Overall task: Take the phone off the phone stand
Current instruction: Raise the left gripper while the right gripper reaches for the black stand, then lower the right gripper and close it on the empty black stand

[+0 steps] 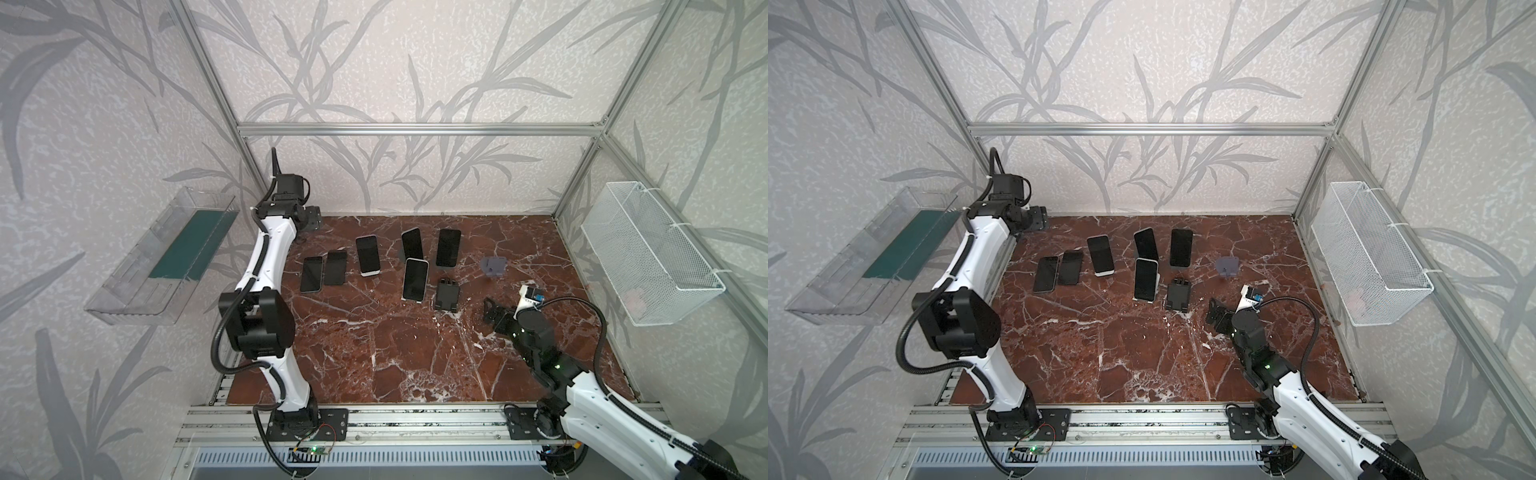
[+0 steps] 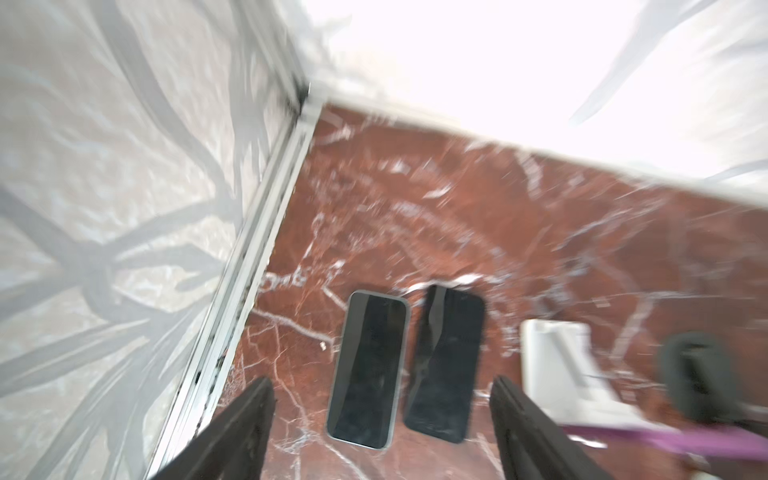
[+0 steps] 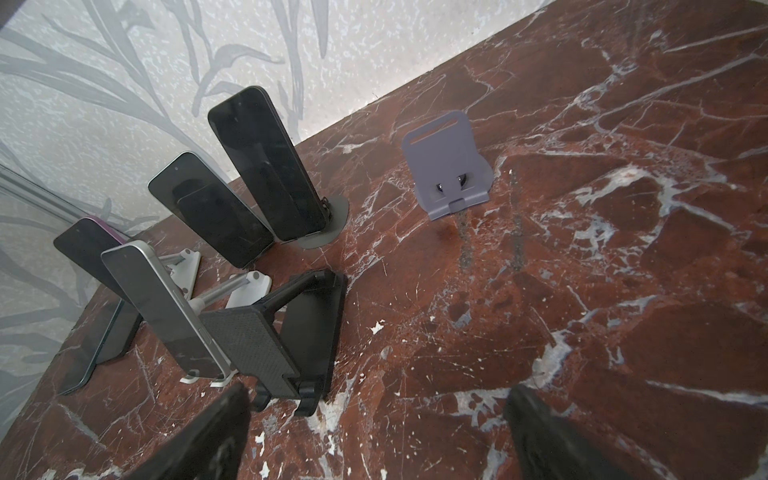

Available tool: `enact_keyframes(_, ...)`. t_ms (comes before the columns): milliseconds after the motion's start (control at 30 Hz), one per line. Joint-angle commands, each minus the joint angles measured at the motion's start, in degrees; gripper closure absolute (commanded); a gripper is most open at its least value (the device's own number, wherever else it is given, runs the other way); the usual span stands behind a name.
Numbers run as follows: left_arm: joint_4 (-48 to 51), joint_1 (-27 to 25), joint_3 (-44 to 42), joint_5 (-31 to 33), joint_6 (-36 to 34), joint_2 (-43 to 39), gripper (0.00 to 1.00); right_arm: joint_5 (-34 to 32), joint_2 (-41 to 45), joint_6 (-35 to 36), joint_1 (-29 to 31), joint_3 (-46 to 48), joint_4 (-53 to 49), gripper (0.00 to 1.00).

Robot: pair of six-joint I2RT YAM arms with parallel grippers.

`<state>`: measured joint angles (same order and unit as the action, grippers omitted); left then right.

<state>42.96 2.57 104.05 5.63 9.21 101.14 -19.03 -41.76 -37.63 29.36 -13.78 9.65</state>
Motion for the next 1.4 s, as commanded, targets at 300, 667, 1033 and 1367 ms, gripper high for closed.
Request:
enact_keyframes(300,-50.31,-13.09,-45.02,-11.17,23.45,-29.68,0.10,-4.60,-5.68,8.96,-0.10,-1.10,6.33,0.05)
enact_keyframes(667,-52.14,-16.20,-52.14,-13.00,39.09,-35.18,0.16,-8.34,-16.04,2.27,7.51,-14.67,-2.73,0.09)
enact_keyframes(1033,-50.09,-20.84,-51.18,-14.71,40.54,-32.80,0.18,-11.23,-33.48,2.04,14.05,-29.55,-6.90,0.01)
enact_keyframes(1367,-49.46,-20.84,-50.62,-14.63,39.30,-34.12,0.17,-8.59,-48.88,3.16,13.99,-35.76,-4.77,0.01)
